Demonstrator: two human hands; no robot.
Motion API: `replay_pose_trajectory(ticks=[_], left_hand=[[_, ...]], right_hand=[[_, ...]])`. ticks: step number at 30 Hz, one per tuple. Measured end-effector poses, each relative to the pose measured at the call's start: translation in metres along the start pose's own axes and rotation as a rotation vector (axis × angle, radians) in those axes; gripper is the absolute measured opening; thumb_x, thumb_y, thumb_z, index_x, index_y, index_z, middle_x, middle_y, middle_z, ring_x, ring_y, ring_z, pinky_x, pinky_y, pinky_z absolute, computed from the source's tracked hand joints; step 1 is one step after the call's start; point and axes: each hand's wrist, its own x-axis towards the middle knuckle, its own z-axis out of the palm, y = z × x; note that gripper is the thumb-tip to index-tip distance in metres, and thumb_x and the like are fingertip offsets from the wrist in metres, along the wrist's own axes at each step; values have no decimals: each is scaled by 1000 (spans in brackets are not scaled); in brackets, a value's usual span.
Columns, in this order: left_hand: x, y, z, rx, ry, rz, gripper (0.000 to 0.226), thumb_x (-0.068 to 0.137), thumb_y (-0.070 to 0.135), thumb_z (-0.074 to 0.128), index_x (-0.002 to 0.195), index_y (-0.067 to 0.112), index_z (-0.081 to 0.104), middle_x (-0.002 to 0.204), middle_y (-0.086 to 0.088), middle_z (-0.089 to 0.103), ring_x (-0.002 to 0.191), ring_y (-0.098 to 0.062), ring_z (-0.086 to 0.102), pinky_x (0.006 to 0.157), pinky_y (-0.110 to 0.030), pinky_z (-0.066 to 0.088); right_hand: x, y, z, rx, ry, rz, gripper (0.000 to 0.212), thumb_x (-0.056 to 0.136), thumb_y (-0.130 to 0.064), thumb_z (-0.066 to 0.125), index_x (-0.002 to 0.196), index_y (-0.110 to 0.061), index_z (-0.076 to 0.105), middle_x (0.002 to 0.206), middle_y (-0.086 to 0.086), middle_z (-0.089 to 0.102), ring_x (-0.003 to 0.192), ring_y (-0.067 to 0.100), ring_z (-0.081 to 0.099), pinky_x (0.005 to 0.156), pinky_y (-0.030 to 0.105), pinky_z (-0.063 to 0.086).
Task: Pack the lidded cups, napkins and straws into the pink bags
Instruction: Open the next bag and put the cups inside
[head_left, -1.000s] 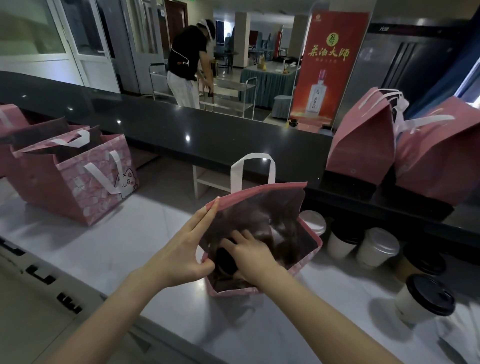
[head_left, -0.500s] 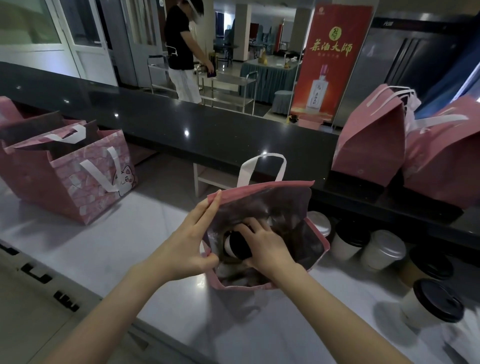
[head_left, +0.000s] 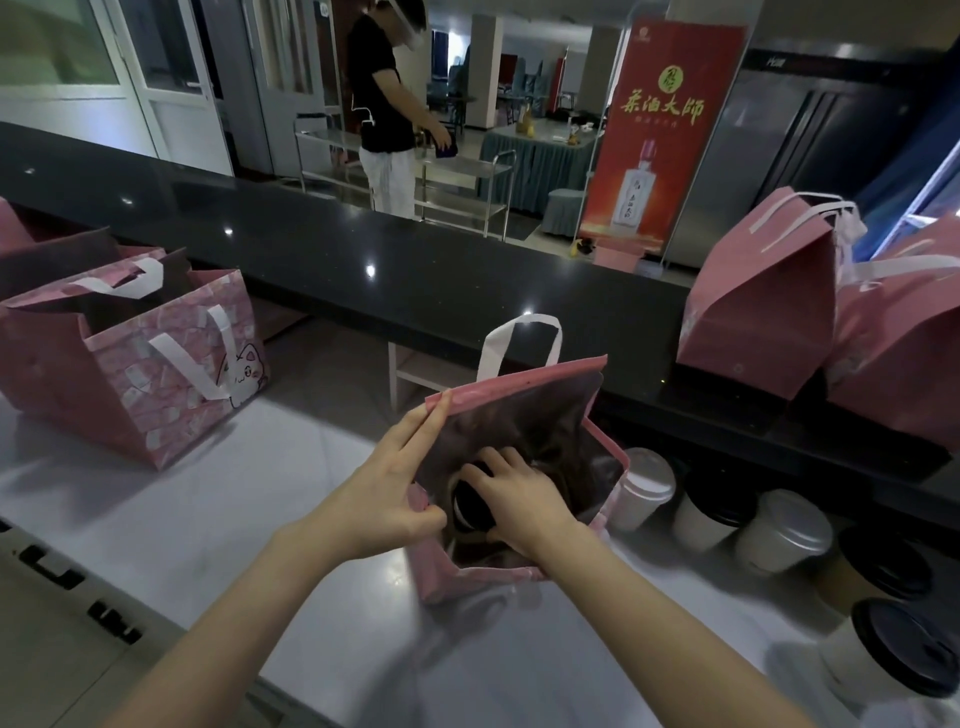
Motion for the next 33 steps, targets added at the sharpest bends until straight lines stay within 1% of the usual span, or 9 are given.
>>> replay_pose_trajectory(ticks=[5, 13, 16, 19, 21, 24, 27, 31, 33], left_hand=[[7, -12, -5, -15, 10, -21, 105, 67, 31, 57, 146, 56, -8, 155, 29, -3, 146, -3, 10, 107, -30, 39], [9, -20, -8, -21, 4, -33, 104, 70, 31, 60, 145, 57, -7, 155, 30, -4, 145, -2, 9, 108, -32, 39], [8, -18, -8, -32, 25, -29, 104, 69, 31, 59, 145, 58, -6, 154, 31, -2, 143, -3, 16, 102, -30, 44], [9, -14, -4, -62, 42, -4, 104, 69, 30, 58, 146, 57, -6, 153, 32, 1, 136, -2, 30, 90, -19, 48], [10, -12, 0, -67, 44, 21, 104, 72, 29, 61, 146, 57, -6, 151, 34, 0, 134, -1, 31, 86, -14, 48], [10, -8, 6, -53, 66, 52, 103, 73, 33, 63, 148, 53, -5, 152, 32, 0, 139, -6, 28, 97, -26, 47], [7, -3, 13, -28, 128, 45, 102, 73, 42, 61, 148, 53, -7, 154, 28, 2, 138, -11, 29, 97, -33, 50], [3, 14, 26, 34, 223, 49, 99, 73, 47, 57, 145, 54, -10, 152, 26, 2, 126, -5, 32, 82, -6, 39], [1, 24, 35, 69, 230, 50, 100, 75, 44, 61, 144, 51, -11, 153, 23, 4, 125, -8, 35, 78, -6, 37]], right_hand=[[16, -1, 10, 27, -36, 8, 65, 81, -14, 69, 136, -23, 36, 138, 7, 39, 125, 32, 36, 91, 46, 50], [35, 0, 7, 57, -127, 21, 65, 81, -13, 69, 136, -22, 37, 135, 9, 43, 123, 33, 40, 87, 47, 53], [31, 2, 5, 90, -121, -26, 66, 77, -19, 74, 134, -23, 40, 133, 7, 45, 120, 31, 42, 88, 46, 52], [24, -2, 3, 175, -118, -102, 65, 76, -21, 76, 133, -26, 45, 137, 3, 43, 123, 29, 42, 97, 45, 47], [18, -5, -1, 207, -136, -117, 67, 76, -19, 75, 135, -26, 45, 142, 4, 38, 128, 29, 39, 102, 46, 44], [6, -3, -14, 224, -147, -86, 73, 76, -22, 76, 140, -27, 41, 146, 2, 38, 133, 27, 35, 107, 45, 39], [-17, 6, -36, 313, -52, -5, 61, 83, -33, 70, 138, -29, 44, 138, -2, 46, 125, 19, 44, 102, 39, 44], [-75, 38, -66, 348, 162, 95, 38, 89, -39, 61, 125, -28, 57, 124, -9, 54, 114, 8, 48, 95, 27, 45], [-114, 61, -73, 358, 303, 168, 32, 90, -39, 59, 118, -26, 61, 118, -10, 58, 108, 5, 50, 90, 23, 45]])
